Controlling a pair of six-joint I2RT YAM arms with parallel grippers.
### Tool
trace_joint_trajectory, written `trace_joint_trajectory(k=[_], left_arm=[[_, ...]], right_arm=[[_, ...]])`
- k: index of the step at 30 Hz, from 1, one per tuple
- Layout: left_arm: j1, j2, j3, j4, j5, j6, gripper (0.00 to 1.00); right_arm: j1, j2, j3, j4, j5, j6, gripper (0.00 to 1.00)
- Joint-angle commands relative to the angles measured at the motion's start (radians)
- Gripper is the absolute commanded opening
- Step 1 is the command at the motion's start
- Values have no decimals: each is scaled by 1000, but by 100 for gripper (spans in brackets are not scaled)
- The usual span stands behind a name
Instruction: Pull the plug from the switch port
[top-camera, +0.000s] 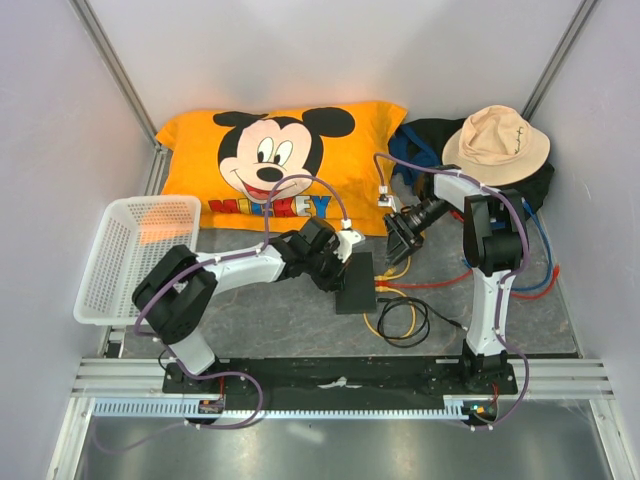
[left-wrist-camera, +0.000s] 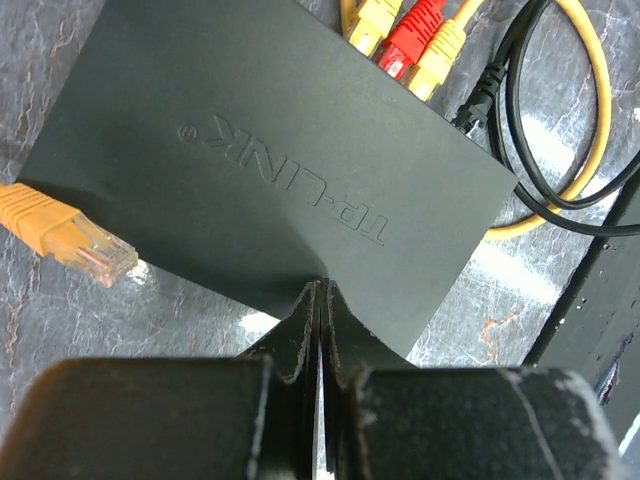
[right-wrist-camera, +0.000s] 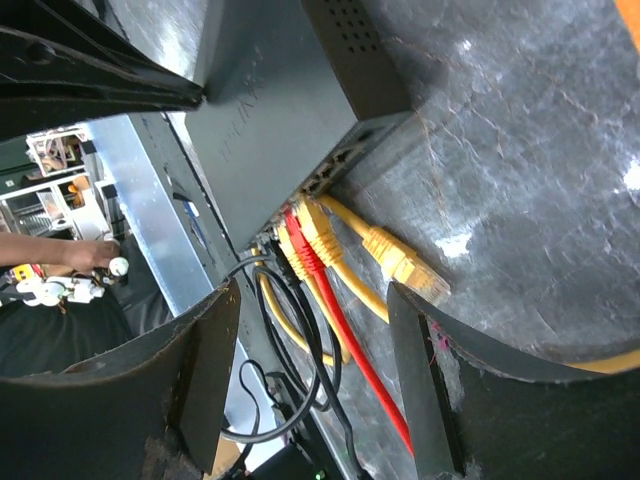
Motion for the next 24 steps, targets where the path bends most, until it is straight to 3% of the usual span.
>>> trace_joint_trajectory(k=[1, 7, 14, 24], left_arm=[[-10, 58, -13, -50, -7, 59, 2], [-10, 95, 29, -77, -126, 137, 2], [-12, 89, 1, -41, -99, 111, 2], [-12, 87, -1, -38, -98, 109, 2]], right_arm=[[-4, -7, 5, 38, -90, -38, 68], [-1, 68, 8, 56, -151, -28, 65], [45, 111, -10, 32, -145, -49, 63], [78, 154, -188, 90, -171, -29, 55]])
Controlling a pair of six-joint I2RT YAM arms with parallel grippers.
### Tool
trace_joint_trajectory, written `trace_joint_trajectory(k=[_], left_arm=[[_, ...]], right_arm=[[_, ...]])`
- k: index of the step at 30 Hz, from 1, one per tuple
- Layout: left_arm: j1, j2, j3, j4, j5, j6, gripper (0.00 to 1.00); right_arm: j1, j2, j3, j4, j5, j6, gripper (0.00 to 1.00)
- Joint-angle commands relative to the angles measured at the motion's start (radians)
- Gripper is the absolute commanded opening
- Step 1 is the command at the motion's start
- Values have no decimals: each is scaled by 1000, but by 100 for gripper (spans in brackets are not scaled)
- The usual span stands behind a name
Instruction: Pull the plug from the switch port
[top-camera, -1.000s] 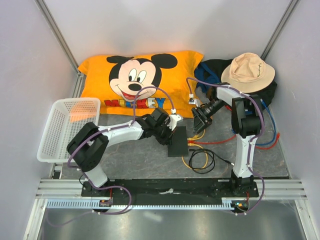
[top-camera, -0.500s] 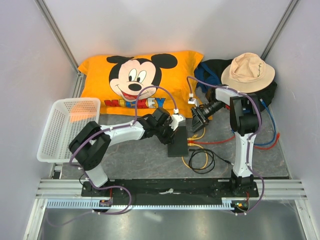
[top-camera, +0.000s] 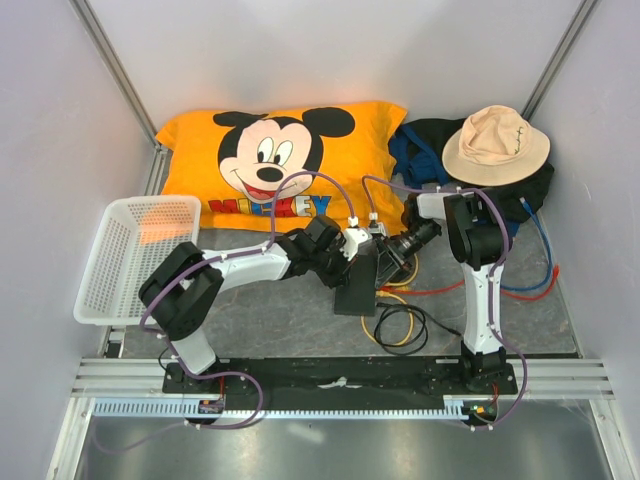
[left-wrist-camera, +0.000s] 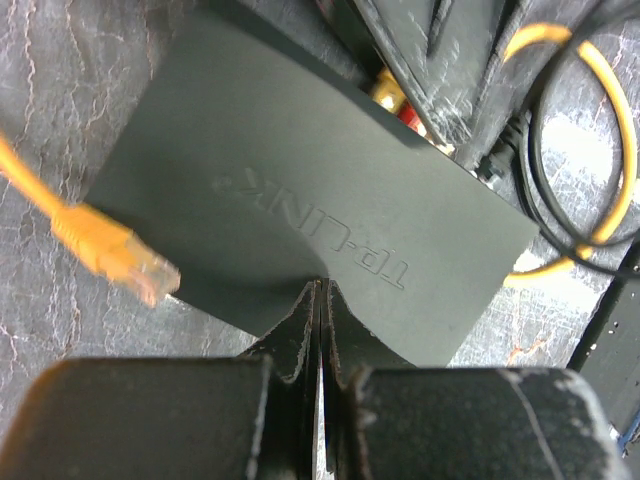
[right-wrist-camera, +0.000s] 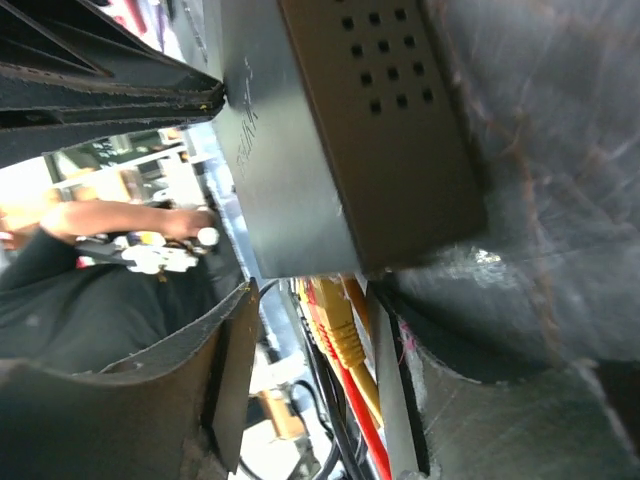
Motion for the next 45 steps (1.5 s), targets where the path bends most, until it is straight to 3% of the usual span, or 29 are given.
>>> trace_joint_trajectory(k=[1, 11, 18, 30, 45], left_arm=[[-2, 46, -41, -73, -69, 46, 2], [-3, 42, -48, -67, -60, 47, 2], [-6, 34, -49, -73, -64, 58, 2], [-14, 50, -41, -73, -63, 55, 2], [-16, 56, -40, -73, -61, 55, 2]], right_arm=[[8, 48, -45, 56, -23, -24, 54], [-15, 56, -2, 76, -36, 25, 55], [-74, 33, -5, 178, 42, 128, 52], [-75, 59, -43, 101, 52, 39, 48], [-66, 75, 3, 116, 87, 82, 44]])
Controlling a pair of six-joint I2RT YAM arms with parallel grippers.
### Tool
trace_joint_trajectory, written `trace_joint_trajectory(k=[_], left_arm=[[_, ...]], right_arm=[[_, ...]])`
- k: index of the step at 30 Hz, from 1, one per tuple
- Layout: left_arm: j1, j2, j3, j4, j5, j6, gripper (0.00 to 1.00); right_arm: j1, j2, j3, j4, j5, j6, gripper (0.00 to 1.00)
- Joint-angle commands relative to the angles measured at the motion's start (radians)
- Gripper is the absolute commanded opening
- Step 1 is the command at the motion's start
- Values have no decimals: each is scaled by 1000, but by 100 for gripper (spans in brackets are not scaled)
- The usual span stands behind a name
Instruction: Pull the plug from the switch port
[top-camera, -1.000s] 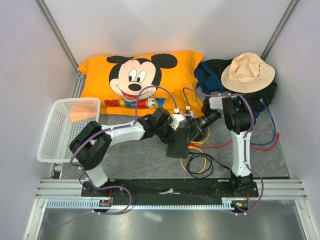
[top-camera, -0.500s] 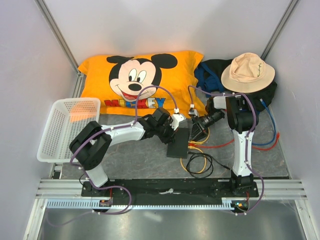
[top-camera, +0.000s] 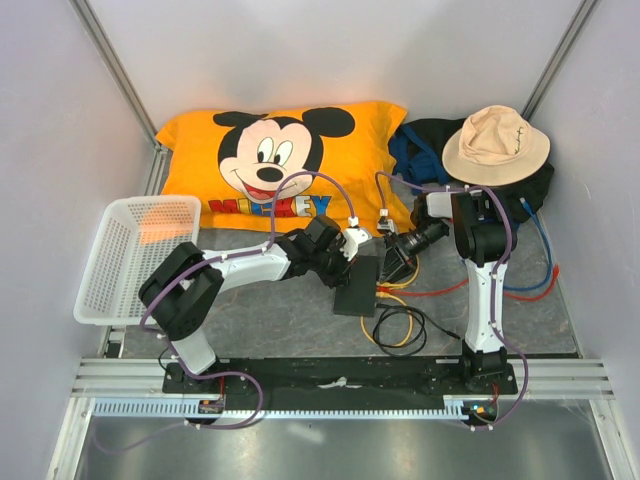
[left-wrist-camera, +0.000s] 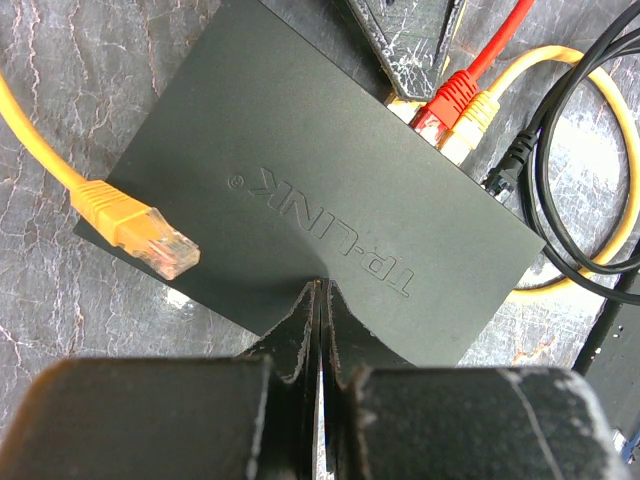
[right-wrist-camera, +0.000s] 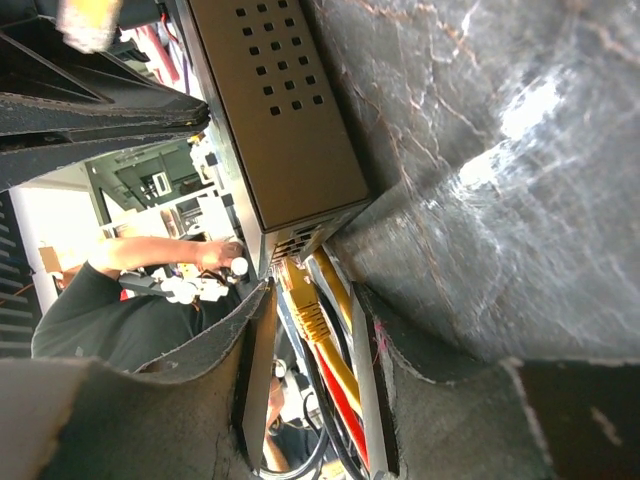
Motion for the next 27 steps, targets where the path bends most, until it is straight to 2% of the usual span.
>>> trace_joint_trajectory(k=[1, 18, 27], left_arm=[[-11, 55, -33, -92, -61, 50, 2], [-11, 60, -30, -93, -57, 50, 2], [-11, 63, -30, -93, -57, 48, 2]], right_arm=[[9, 44, 18, 77, 121, 6, 44], [45, 55, 24, 101, 115, 51, 48], [64, 47, 19, 115, 132, 58, 43]])
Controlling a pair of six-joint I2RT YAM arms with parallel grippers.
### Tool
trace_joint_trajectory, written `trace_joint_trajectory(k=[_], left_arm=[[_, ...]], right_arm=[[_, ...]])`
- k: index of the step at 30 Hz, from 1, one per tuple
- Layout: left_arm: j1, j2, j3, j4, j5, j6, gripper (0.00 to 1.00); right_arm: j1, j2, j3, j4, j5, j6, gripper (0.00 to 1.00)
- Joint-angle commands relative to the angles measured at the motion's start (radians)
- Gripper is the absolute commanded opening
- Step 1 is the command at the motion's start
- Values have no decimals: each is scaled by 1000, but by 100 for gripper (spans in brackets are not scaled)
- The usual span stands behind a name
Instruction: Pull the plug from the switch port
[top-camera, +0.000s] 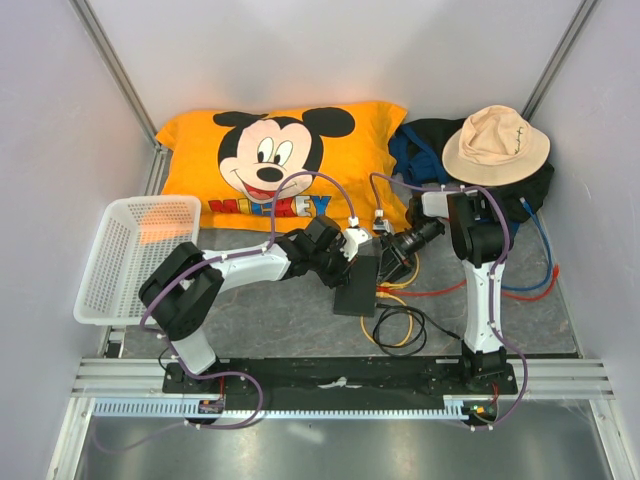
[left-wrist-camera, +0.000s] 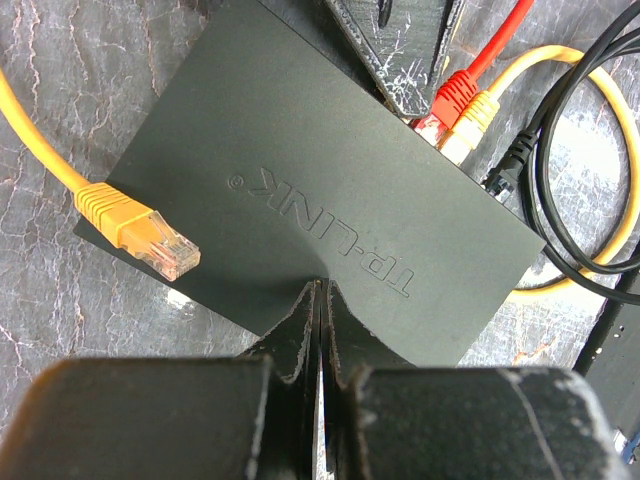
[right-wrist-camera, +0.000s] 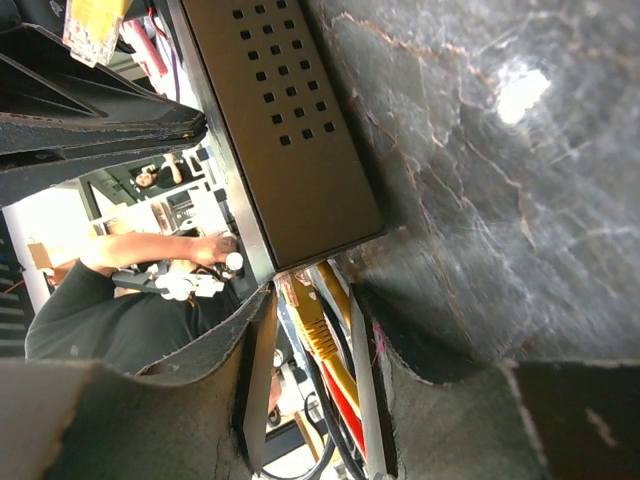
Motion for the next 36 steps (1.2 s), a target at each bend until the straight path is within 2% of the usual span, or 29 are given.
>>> trace_joint_trajectory(k=[1, 6, 9, 13, 14, 21, 25, 29, 32, 36], left_arm=[[-10, 63, -30, -91, -55, 48, 2], [-10, 67, -29, -93, -53, 46, 2], [-10, 67, -27, -94, -55, 46, 2], [-10, 69, -27, -93, -56, 48, 2], [-10, 70, -26, -93, -58, 47, 2], [-11, 93, -12, -101, -52, 46, 2], [-14, 104, -10, -102, -44, 46, 2], [-20, 107, -7, -102, -46, 50, 2], [-25, 118, -1, -108, -46, 53, 2], [-36, 125, 2, -108, -50, 57, 2]], right_arm=[[28, 45, -5, 117, 109, 26, 42], [28, 48, -6, 117, 108, 24, 35], [28, 48, -5, 117, 106, 24, 24], [27, 37, 14, 116, 143, 33, 2], [25, 33, 20, 117, 157, 37, 0], [-10, 16, 118, 10, 273, -45, 0], [-49, 66, 163, -136, 226, -253, 0], [-75, 111, 170, -141, 288, -292, 0], [-101, 169, 207, -209, 250, -347, 0], [-127, 183, 235, -222, 235, -329, 0]])
